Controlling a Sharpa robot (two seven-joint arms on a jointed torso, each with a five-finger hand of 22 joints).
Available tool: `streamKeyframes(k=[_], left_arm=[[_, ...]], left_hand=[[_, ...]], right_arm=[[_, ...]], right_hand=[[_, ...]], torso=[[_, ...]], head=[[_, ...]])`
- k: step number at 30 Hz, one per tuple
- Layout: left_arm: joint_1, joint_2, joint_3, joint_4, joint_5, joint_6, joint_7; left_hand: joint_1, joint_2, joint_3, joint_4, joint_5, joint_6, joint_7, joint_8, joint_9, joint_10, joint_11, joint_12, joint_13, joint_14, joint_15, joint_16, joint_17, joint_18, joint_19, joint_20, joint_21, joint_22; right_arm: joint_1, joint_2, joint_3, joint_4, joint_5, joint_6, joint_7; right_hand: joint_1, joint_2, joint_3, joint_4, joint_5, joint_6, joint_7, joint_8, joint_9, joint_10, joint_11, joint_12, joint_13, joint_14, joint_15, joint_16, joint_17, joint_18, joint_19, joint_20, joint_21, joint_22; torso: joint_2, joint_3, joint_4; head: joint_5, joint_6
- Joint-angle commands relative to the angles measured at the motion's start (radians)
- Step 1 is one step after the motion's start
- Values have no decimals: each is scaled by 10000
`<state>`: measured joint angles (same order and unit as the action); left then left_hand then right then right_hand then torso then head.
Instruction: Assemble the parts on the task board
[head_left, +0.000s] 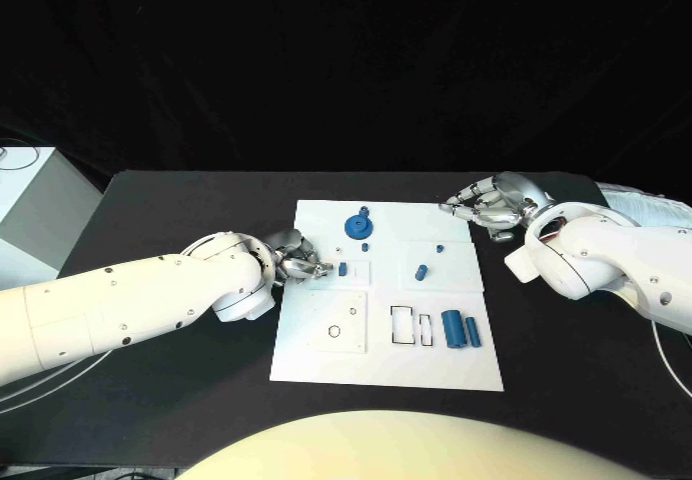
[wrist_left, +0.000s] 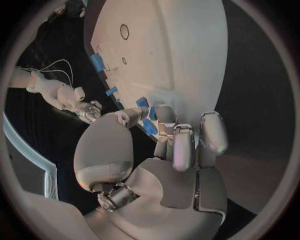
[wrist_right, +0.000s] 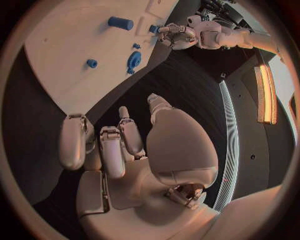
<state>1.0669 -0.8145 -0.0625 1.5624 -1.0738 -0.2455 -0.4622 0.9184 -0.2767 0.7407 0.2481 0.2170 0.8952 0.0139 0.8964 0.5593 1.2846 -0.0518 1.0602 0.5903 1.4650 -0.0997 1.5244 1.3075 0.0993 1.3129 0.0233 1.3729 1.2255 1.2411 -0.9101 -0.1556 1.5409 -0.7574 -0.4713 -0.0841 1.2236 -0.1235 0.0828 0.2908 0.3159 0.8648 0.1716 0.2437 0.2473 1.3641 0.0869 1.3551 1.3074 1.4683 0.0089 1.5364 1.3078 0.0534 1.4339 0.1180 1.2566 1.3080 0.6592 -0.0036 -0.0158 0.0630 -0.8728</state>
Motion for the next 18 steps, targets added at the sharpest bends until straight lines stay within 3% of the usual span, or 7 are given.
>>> streamKeyframes(k=[1, 12, 16, 18], left_arm=[[-14, 1, -15, -23, 581, 676, -54], [-11, 4, -3, -45, 696, 574, -16], [-10, 4, 2, -43, 759, 419, 30], [-10, 1, 8, -38, 792, 354, 56]], left_hand=[[68, -1, -32, -42, 56, -20, 23, -46, -17, -93, 12, -64, -21, 778, -16, -39, 1524, -135, -48, 4, -62, -14], [312, 87, 16, -141, 103, -89, 31, -75, -47, -165, 20, -109, -93, 763, -8, -64, 1473, -125, -88, 13, -96, -57], [609, 217, 524, -354, 113, -133, 23, -56, -60, -188, 6, -103, -88, 766, -21, -61, 1481, -123, -88, 9, -101, -55], [850, 281, 1265, -782, 98, -218, 33, 24, -25, -206, -6, -116, -108, 761, -31, -72, 1459, -120, -93, -5, -108, -60]], right_arm=[[-8, 5, 2, -4, -12, 38, 81], [-14, 8, 2, -9, -6, 50, 79], [-17, 8, 2, -9, -6, 51, 79], [-18, 7, 2, -9, -6, 52, 79]], right_hand=[[-53, 9, -45, 7, 42, -52, -2, 43, -14, -46, 18, 18, 450, 783, 53, -53, 1855, 164, -70, -8, -45, 841], [-53, 9, -45, 7, 42, -52, -2, 43, -14, -46, 18, 18, 450, 783, 53, -53, 1855, 164, -70, -8, -45, 841], [-53, 9, -45, 7, 42, -52, -2, 43, -14, -46, 18, 18, 450, 783, 53, -53, 1855, 164, -70, -8, -45, 841], [-53, 9, -45, 7, 42, -52, -2, 43, -14, -46, 18, 18, 450, 783, 53, -53, 1855, 164, -70, -8, -45, 841]], torso=[[6, 0, -1], [6, -4, -1], [5, -5, 2], [6, -5, 2]], head=[[-9, 2], [-11, 2], [-17, 2], [-13, 2]])
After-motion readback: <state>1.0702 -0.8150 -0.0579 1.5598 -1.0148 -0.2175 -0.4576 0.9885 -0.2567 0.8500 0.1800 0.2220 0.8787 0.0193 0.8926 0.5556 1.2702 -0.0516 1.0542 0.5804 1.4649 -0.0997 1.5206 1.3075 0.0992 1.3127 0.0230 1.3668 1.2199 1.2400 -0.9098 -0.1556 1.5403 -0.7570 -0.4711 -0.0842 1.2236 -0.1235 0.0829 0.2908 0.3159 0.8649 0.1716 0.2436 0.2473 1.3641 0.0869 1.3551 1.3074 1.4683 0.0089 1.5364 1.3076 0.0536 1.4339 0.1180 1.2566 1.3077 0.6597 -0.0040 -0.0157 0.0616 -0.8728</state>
